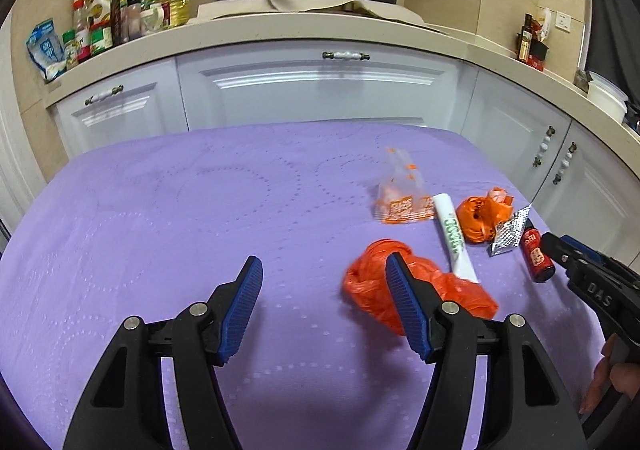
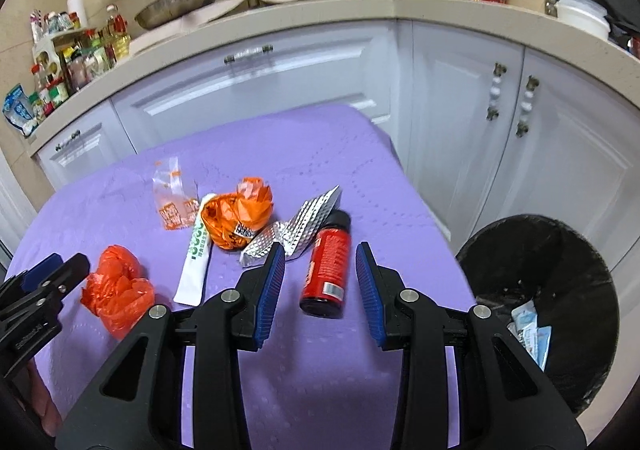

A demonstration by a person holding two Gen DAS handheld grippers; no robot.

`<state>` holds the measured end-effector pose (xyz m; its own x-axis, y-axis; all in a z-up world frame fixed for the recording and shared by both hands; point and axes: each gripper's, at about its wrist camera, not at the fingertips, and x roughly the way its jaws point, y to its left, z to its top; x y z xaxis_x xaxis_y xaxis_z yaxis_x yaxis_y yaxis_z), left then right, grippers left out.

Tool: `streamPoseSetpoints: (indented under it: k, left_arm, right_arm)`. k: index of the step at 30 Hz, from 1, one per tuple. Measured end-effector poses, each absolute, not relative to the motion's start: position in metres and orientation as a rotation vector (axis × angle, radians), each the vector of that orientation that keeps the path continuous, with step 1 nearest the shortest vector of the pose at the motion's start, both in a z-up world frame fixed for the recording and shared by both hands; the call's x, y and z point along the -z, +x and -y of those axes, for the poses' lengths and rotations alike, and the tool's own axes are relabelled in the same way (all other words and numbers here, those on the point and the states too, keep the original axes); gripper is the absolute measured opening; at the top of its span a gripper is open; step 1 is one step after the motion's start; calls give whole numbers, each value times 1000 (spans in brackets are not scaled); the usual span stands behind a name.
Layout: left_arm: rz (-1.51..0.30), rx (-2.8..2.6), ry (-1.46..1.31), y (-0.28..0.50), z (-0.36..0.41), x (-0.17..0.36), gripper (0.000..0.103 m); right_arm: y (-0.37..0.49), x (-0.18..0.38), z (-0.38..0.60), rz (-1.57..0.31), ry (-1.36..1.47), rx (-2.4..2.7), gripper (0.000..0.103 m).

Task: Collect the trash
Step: 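Grasp the orange plastic bag with the left tool while the right tool grasps the red spray can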

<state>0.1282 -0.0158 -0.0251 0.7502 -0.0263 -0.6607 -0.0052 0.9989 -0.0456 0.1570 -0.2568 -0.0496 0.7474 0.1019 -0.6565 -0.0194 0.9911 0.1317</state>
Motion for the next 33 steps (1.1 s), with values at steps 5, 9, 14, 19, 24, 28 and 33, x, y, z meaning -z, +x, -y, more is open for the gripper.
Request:
streamPoseSetpoints:
  k: [5,9,14,19,24,28,33]
  left_arm:
    - [-730,27,-64,128,11,27,69]
    - [-730,40,-65,126,12,28,69]
    - [-729,49,-65,126,13,27,69]
    - [-724,57,-65,123,18,25,71]
    - [-717,76,-69,120,28,21,73]
    - [-717,96,-57,119,40,22,75]
    - [-740,109,-18,123,57,30,76]
  right_arm:
    - [170,60,253,-795,107,-57,36]
    - [173,64,252,-819,101,-57,33]
    - [172,64,253,-817,100,-54,26]
    - [167,61,255,-795,98,-50,24]
    - [158,57,260,-775,103,-54,24]
    - [151,55,264,-763,120,-56,23]
    - [144,56,268,-765,130,-63,23]
